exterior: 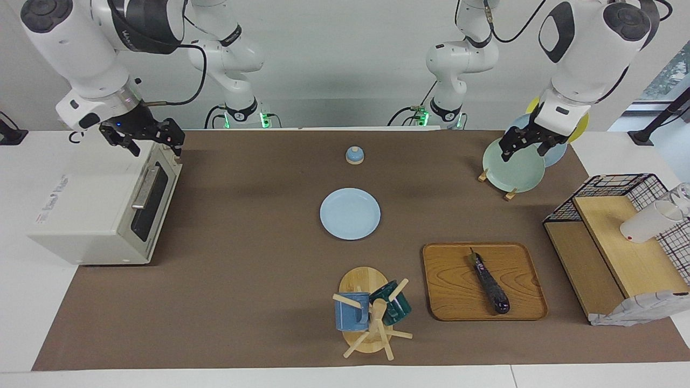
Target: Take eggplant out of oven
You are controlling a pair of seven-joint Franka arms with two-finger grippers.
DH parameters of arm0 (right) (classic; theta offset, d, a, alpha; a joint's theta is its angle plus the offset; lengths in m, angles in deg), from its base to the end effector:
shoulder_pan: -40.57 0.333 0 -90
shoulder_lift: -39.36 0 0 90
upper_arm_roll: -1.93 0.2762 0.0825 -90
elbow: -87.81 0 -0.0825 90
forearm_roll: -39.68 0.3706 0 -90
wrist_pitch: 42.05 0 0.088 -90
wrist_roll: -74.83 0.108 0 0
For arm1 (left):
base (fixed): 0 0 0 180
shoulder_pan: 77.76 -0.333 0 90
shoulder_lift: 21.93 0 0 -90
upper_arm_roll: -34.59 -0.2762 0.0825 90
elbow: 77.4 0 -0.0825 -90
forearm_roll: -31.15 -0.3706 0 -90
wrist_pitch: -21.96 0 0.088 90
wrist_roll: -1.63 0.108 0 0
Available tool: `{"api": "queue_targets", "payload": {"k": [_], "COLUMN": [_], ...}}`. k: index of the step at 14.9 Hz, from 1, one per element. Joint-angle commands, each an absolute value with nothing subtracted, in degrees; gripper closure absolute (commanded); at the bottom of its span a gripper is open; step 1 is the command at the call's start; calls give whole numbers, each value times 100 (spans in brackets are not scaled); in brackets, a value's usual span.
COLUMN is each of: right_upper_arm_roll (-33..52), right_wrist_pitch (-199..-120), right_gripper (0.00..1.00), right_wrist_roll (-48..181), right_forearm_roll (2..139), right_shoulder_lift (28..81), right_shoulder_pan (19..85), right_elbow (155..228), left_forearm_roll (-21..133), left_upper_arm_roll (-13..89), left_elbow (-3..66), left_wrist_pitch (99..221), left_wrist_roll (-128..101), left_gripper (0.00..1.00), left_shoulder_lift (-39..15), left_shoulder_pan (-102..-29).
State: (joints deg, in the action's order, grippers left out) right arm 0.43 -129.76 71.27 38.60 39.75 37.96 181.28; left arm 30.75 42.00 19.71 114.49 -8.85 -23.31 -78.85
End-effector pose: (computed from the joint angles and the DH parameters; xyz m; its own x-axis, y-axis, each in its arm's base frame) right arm 0.5341 -0.0404 0.5492 0.9941 -0.0100 -0.1081 -0.0087 -0.9999 0.0123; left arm 0.5314 -0.0588 0.5433 0.9959 0.0726 -0.0533 0.0716 -0.9972 -0.0201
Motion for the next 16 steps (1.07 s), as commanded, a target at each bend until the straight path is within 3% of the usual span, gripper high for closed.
{"api": "queue_targets", "payload": {"k": [1,4,16], "right_upper_arm_roll": [-1,-1,-1], "right_wrist_pitch": [-12950,-12950,-12950], "right_gripper": [0,0,0], "right_wrist_roll": [7202,7210,7202], "right_forearm_roll": [3977,3977,3977], "right_shoulder_lift": [3875,3875,3875], "right_shoulder_pan": [3828,3828,3828], "right_elbow": [18238,18238,18238], "left_forearm_roll": [3185,3255,3264], "left_upper_arm_roll": [3769,3696,3740], "left_elbow": [1632,1093,1295], "left_wrist_pitch": [11382,10828,10809], "left_wrist_roll": [-865,-865,-856], "left_gripper": [0,0,0], "left_shoulder_lift": [-2212,-2035,-2114], "left_shoulder_pan": [-7471,-7433,-7477]}}
